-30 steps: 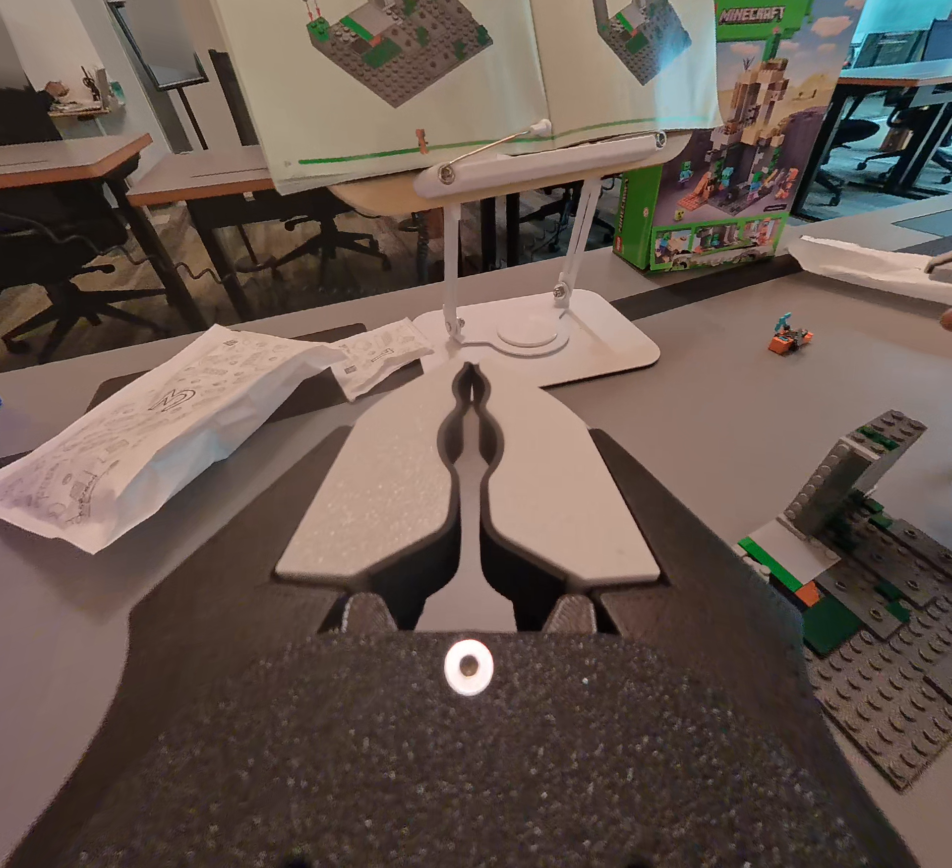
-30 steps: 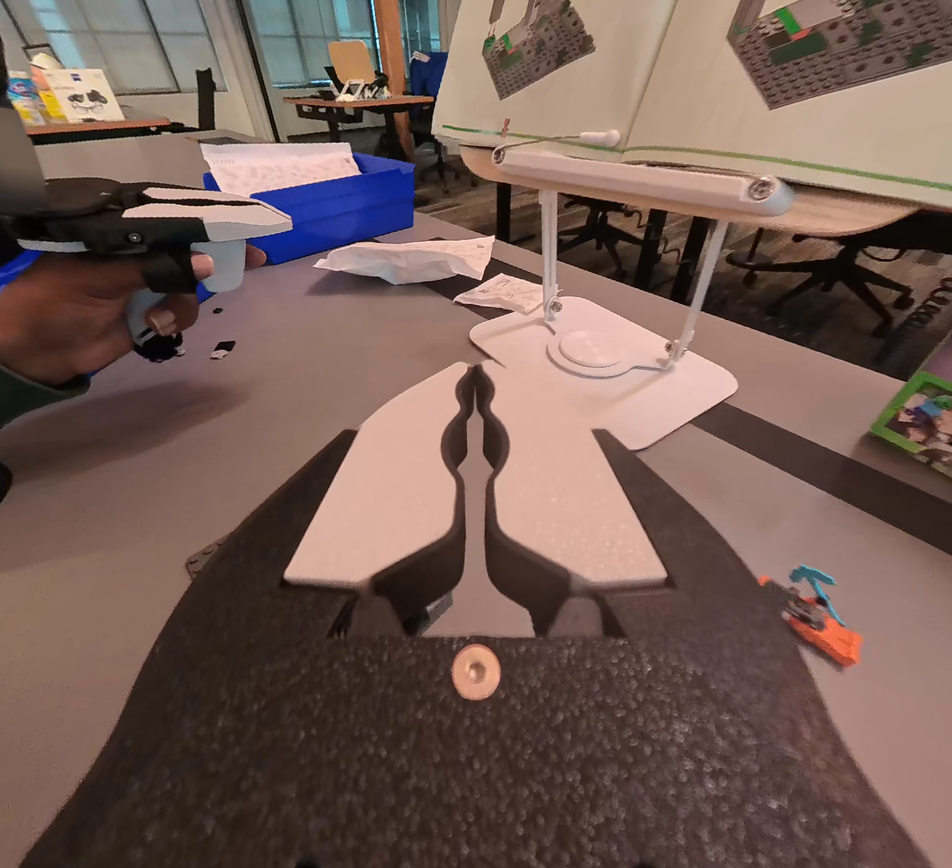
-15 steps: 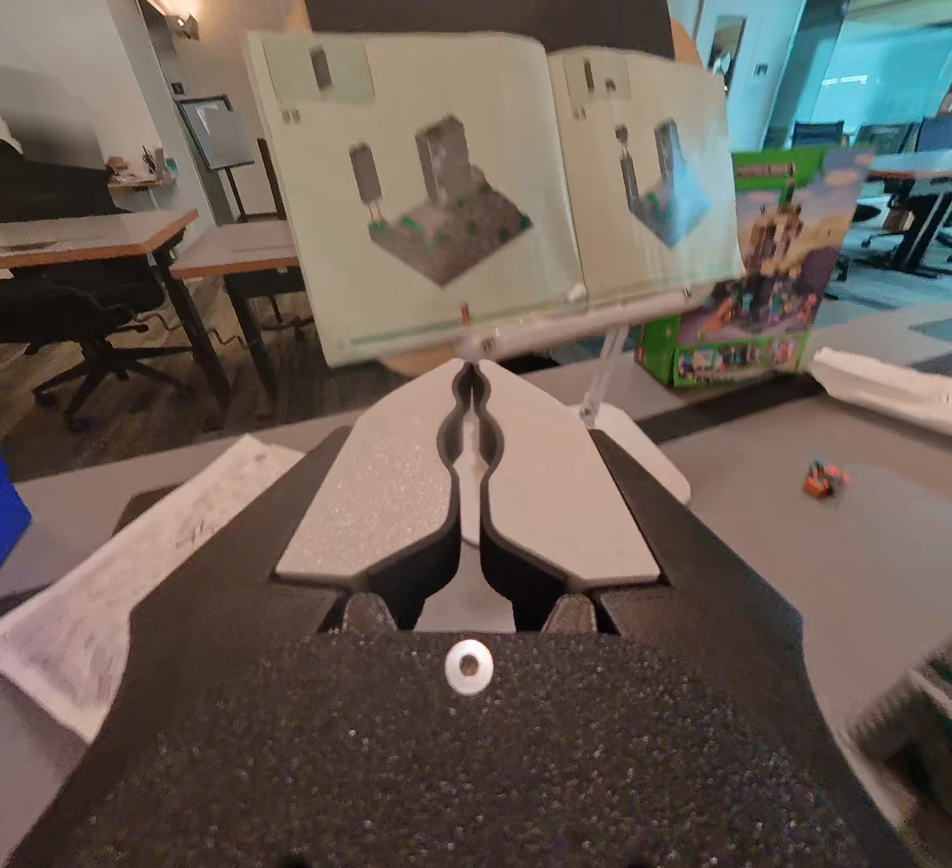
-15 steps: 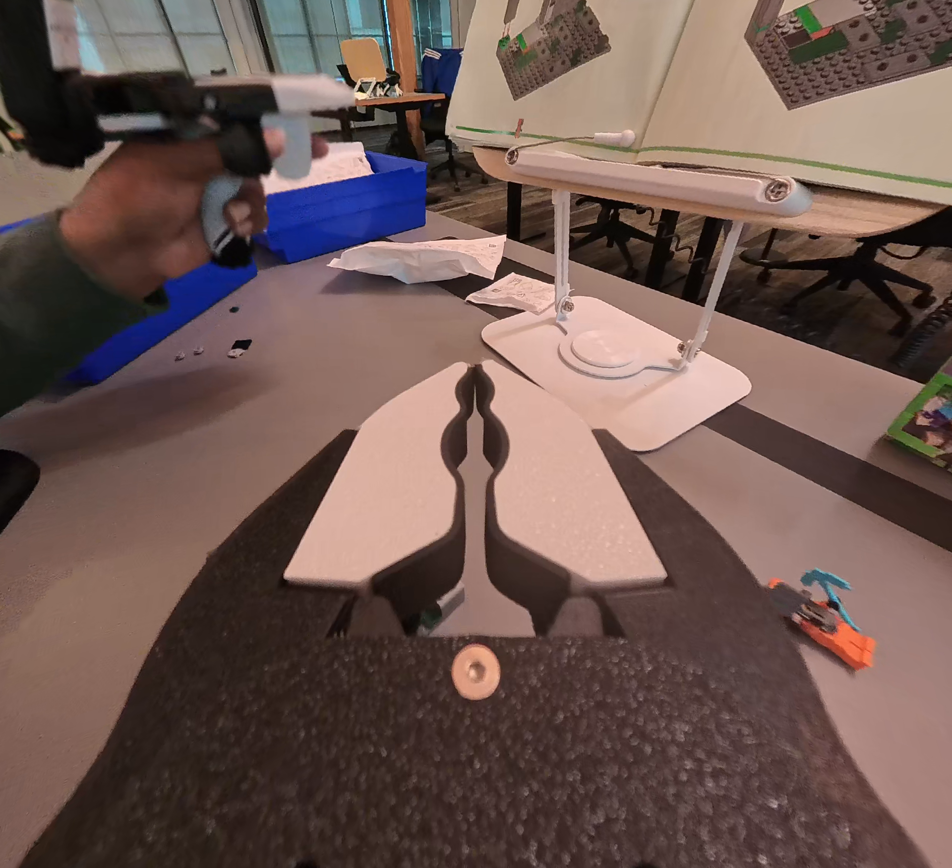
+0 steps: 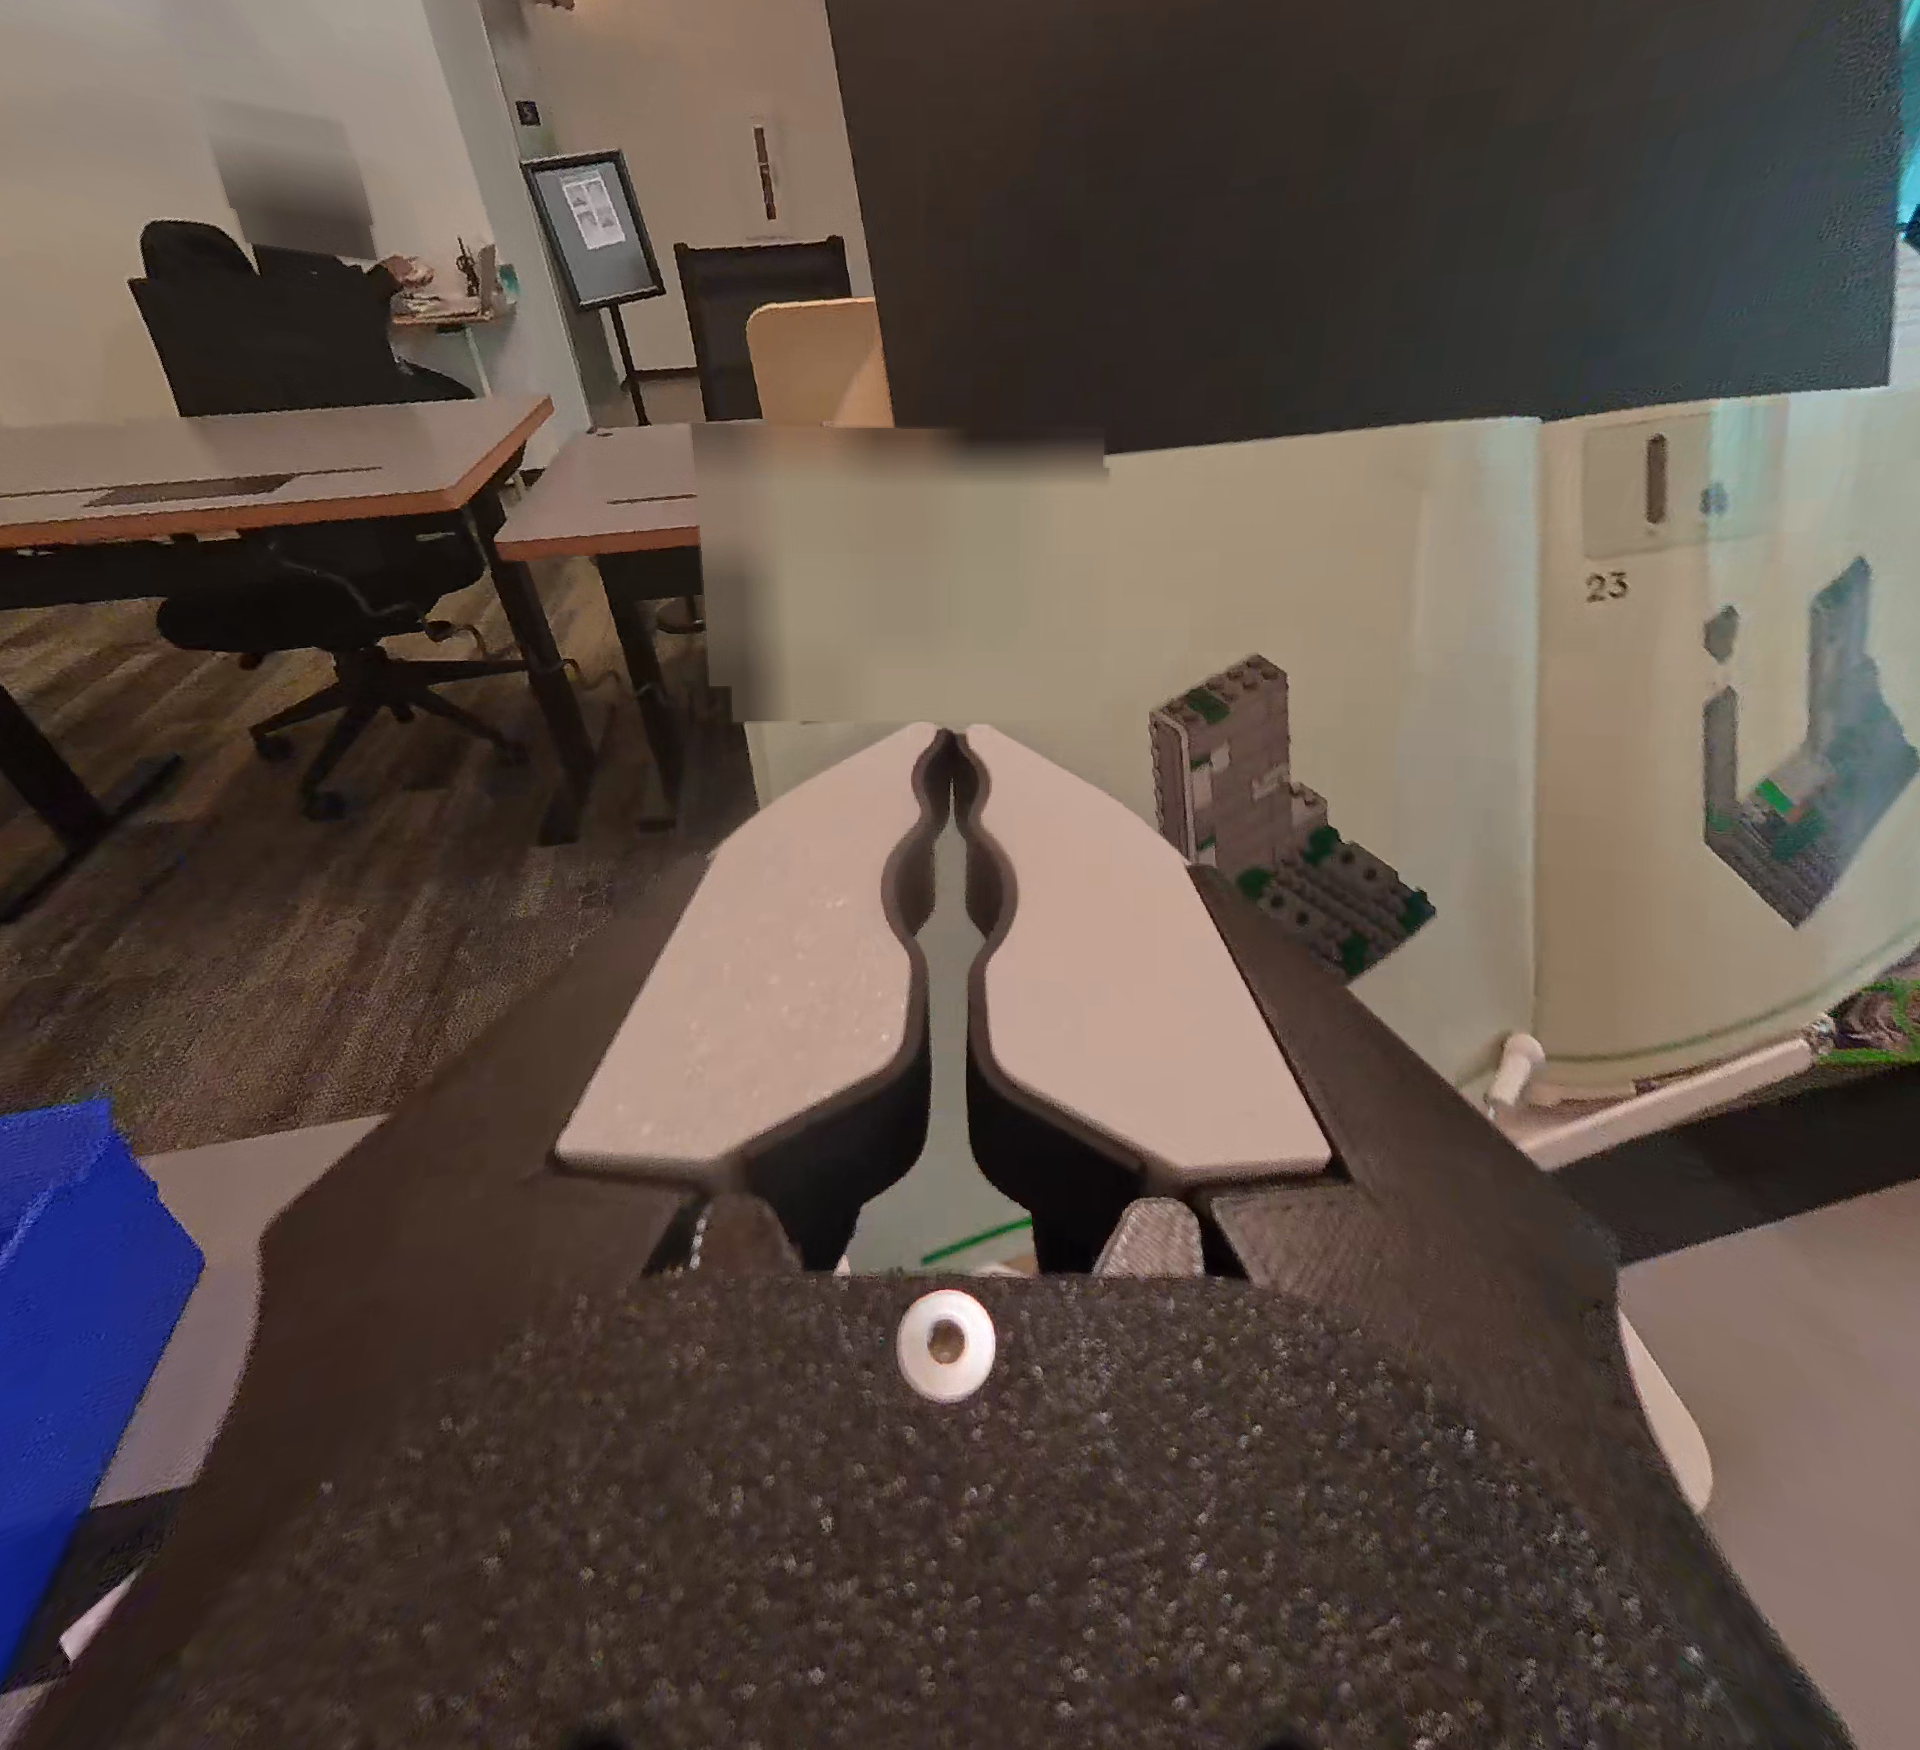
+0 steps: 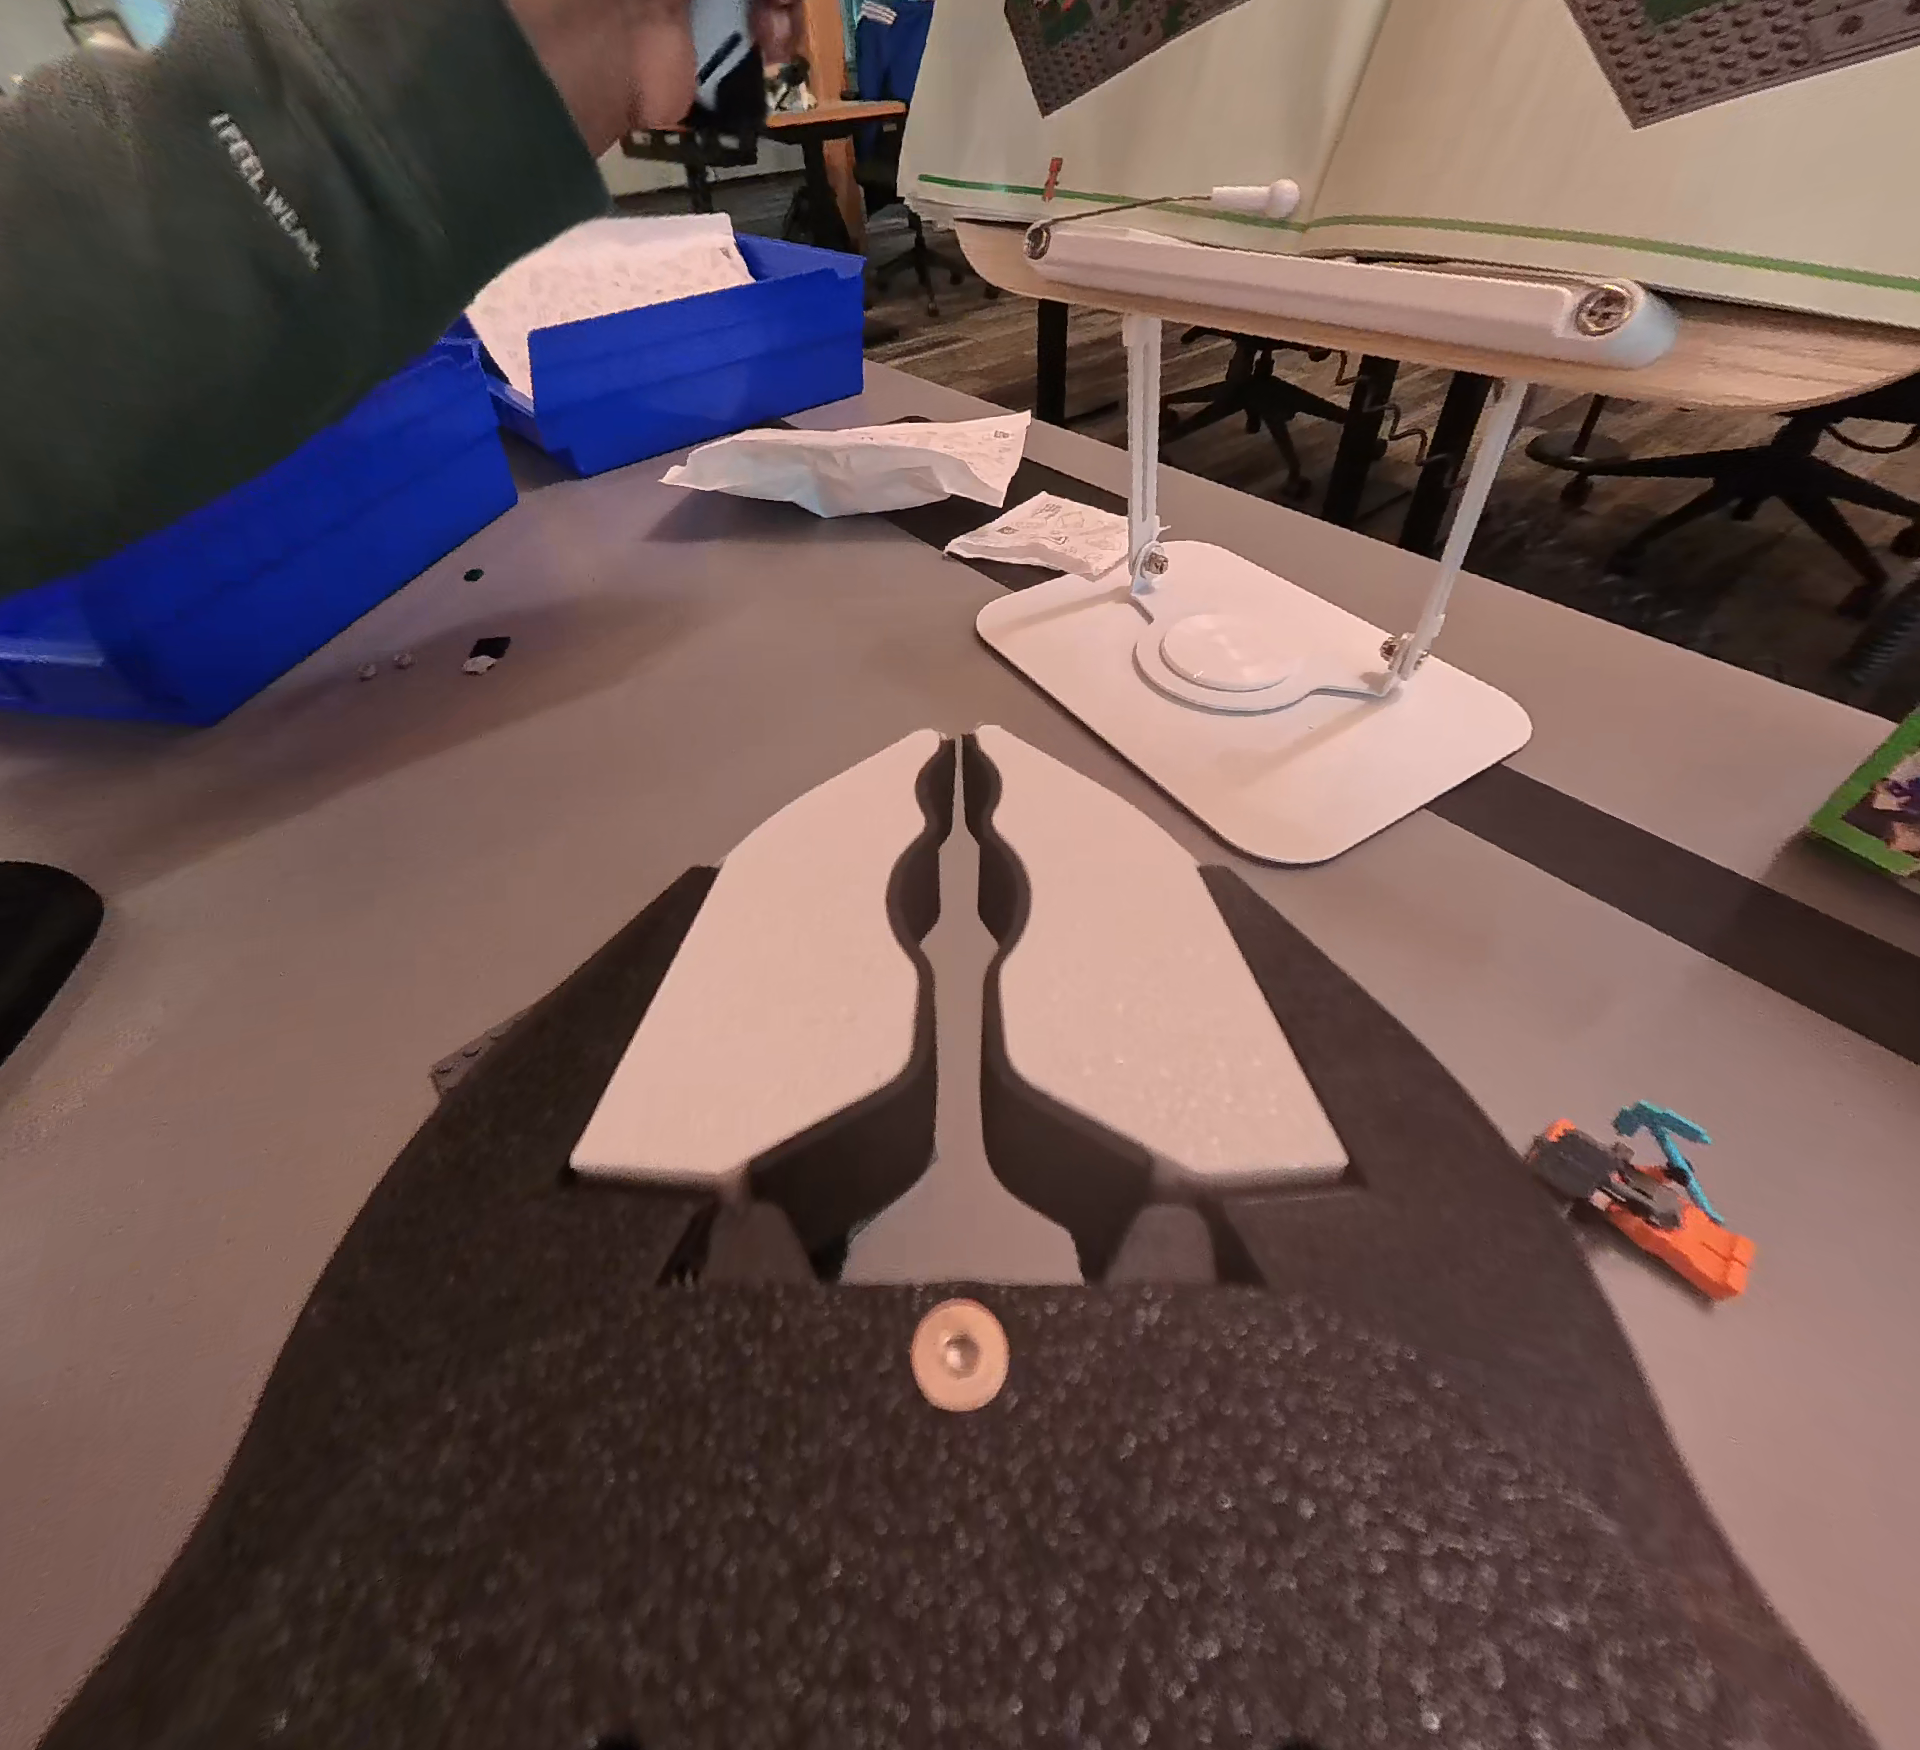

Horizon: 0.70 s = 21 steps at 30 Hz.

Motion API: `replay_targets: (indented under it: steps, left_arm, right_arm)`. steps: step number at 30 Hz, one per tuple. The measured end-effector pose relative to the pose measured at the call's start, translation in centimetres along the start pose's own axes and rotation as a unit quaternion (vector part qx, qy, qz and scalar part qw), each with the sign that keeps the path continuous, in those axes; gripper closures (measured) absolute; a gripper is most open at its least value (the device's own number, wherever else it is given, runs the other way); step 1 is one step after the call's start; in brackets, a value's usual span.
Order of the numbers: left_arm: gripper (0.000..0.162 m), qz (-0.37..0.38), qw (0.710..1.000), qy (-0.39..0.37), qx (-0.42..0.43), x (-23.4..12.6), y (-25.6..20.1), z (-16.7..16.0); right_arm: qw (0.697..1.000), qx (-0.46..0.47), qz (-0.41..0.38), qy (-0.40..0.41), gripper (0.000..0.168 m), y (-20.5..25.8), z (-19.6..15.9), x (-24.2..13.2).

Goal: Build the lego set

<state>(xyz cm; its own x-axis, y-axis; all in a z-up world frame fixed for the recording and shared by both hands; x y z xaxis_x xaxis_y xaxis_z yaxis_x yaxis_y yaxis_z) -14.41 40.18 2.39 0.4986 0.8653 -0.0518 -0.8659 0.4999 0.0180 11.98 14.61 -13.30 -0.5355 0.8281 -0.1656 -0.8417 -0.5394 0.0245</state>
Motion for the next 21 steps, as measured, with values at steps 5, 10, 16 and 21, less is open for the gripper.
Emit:
replay_targets:
  steps: [5,10,16,21]
  left_arm:
    - [0.162,0.009,1.0,0.008,0.014,1.5,0.1,0.6]
    - [0.162,0.004,1.0,0.008,0.012,1.5,-0.1,0.6]
    - [0.162,-0.022,0.999,0.008,0.024,-2.0,-1.7,-0.3]
    - [0.162,-0.068,0.998,-0.001,0.009,-7.9,-3.8,-1.2]
  right_arm:
    - [1.0,-0.002,0.0,0.001,0.168,0.0,-0.1,0.0]
    - [1.0,0.002,0.001,0.002,0.167,-0.1,-0.2,0.0]
    - [1.0,0.014,0.006,-0.001,0.167,-0.2,-0.2,-0.1]
    - [1.0,0.018,0.014,0.003,0.167,0.2,-0.4,0.2]
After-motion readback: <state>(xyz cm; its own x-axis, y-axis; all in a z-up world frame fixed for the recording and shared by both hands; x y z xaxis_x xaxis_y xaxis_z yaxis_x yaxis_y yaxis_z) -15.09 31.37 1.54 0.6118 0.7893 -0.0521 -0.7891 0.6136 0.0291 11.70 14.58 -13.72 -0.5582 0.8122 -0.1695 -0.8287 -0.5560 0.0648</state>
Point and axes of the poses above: each gripper's, where its closed fingertips meet, x out along the fingers, z out of its top, y = z × x across the jaws, the point moved 7 cm from there along -x, back along the fingers, and after that the axes turned 8 degrees about -z, right-handed, at the moved point
